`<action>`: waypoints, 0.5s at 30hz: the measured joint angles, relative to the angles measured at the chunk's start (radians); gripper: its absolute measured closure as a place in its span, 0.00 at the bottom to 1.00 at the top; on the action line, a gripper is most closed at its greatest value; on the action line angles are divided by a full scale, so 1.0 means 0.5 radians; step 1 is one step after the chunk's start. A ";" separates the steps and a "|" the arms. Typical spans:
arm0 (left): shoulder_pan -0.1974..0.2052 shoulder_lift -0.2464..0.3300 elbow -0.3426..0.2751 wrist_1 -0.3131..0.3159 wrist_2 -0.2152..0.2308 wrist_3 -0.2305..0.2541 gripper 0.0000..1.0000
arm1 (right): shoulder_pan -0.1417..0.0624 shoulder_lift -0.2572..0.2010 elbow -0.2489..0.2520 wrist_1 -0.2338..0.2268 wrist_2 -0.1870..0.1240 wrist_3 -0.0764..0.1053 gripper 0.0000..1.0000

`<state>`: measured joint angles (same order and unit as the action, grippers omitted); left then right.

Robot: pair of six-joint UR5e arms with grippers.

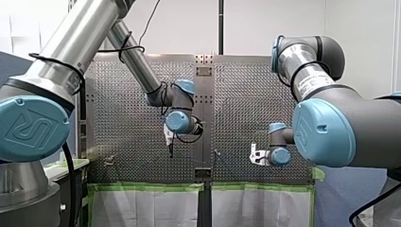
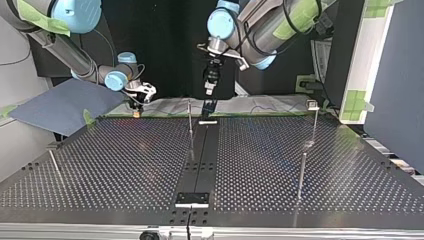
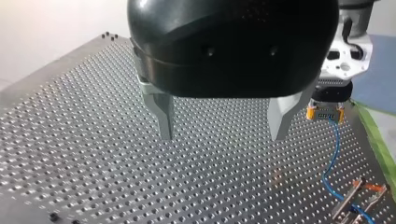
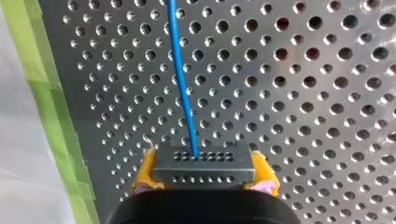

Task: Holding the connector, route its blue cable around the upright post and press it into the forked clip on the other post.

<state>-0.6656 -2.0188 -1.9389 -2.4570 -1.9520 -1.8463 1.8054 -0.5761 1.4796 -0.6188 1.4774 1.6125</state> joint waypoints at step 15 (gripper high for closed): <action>-0.014 0.329 -0.329 0.005 0.013 -0.086 0.00 | 0.010 0.000 0.000 0.016 0.000 0.000 1.00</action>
<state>-0.6725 -1.8544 -2.1033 -2.4545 -1.9457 -1.8893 1.8105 -0.5762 1.4797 -0.6107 1.4774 1.6125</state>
